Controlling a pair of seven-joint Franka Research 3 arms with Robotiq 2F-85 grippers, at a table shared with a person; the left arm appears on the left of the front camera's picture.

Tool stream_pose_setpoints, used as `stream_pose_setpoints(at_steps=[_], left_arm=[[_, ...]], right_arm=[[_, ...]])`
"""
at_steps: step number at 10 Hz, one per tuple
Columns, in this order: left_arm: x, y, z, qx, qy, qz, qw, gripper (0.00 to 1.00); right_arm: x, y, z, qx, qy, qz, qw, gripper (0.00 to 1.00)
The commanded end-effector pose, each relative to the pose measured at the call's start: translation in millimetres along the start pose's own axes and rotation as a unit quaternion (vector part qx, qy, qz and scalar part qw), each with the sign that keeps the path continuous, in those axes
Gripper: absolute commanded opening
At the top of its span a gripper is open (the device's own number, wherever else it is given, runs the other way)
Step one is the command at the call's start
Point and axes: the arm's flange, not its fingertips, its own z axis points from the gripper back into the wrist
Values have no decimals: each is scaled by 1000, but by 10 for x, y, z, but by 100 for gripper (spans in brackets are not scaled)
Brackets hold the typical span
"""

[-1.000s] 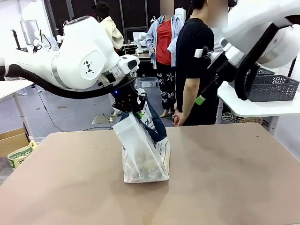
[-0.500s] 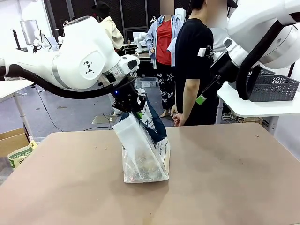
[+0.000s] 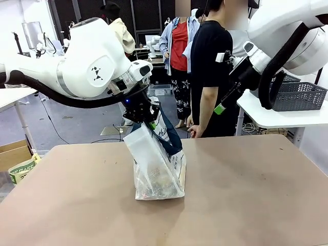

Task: Transfer purchased items from the store into the shopping bag.
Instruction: Move the Reusable shopping bag to the right side of the table.

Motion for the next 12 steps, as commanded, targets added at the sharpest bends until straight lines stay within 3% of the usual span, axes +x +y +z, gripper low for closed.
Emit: stream_pose_setpoints(at_steps=[1,2,6,9,12], left_arm=[[-1,13,11,0,-1,5,1000,0],[0,0,0,0,0,0,1000,0],[151,169,615,59,-15,-2,998,0],[283,520,1016,84,-24,3,996,0],[233,966,1340,141,-38,-38,988,0]], right_arm=[[18,-9,5,-8,5,-6,1000,100],[18,-9,5,-8,5,-6,1000,100],[18,-9,5,-8,5,-6,1000,100],[18,-9,5,-8,5,-6,1000,100],[18,-9,5,-8,5,-6,1000,100]])
